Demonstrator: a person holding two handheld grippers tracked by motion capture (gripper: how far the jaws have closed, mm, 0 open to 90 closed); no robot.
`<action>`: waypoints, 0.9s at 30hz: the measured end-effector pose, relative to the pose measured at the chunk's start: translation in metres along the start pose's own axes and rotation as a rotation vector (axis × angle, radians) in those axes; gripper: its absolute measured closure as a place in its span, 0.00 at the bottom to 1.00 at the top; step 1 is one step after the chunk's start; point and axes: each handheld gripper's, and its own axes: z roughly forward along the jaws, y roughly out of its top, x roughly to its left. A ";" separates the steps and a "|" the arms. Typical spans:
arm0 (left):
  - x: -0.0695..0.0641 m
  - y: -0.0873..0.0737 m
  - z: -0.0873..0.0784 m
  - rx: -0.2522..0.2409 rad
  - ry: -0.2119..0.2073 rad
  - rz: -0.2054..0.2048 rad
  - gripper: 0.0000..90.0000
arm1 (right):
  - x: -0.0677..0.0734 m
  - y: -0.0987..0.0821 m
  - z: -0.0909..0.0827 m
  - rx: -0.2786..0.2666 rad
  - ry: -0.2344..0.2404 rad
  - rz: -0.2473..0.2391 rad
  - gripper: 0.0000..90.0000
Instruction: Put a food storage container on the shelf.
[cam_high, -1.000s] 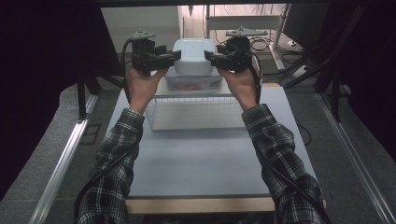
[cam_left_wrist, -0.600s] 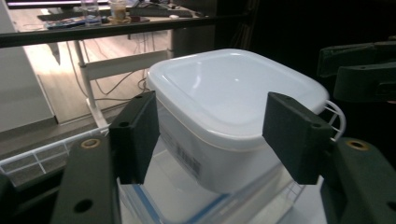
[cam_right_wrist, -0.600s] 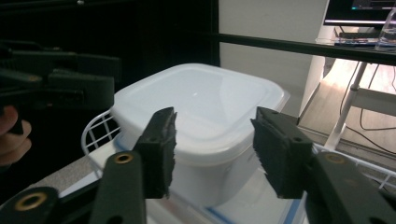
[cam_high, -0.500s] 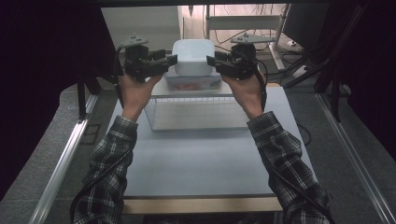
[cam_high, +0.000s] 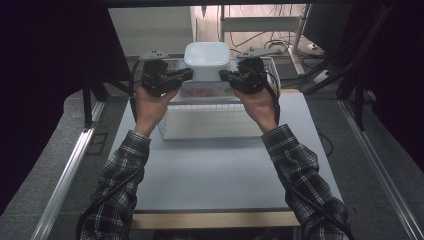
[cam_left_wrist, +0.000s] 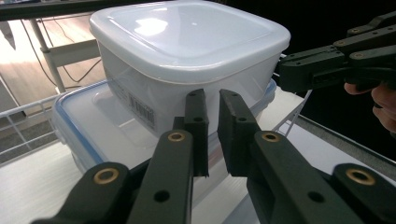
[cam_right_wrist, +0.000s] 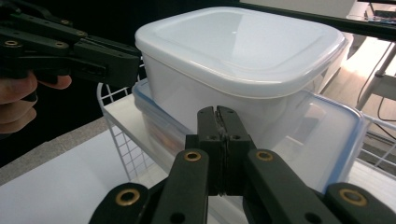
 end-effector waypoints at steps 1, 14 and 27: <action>0.000 0.000 0.001 0.003 0.002 0.001 0.90 | -0.001 0.000 0.000 0.000 -0.002 0.003 0.98; -0.007 -0.006 -0.003 0.002 -0.025 0.021 0.83 | -0.005 -0.011 -0.003 -0.016 0.004 0.028 0.90; -0.020 -0.033 -0.008 0.019 -0.074 0.031 0.54 | 0.014 -0.045 -0.009 0.002 0.071 0.026 0.61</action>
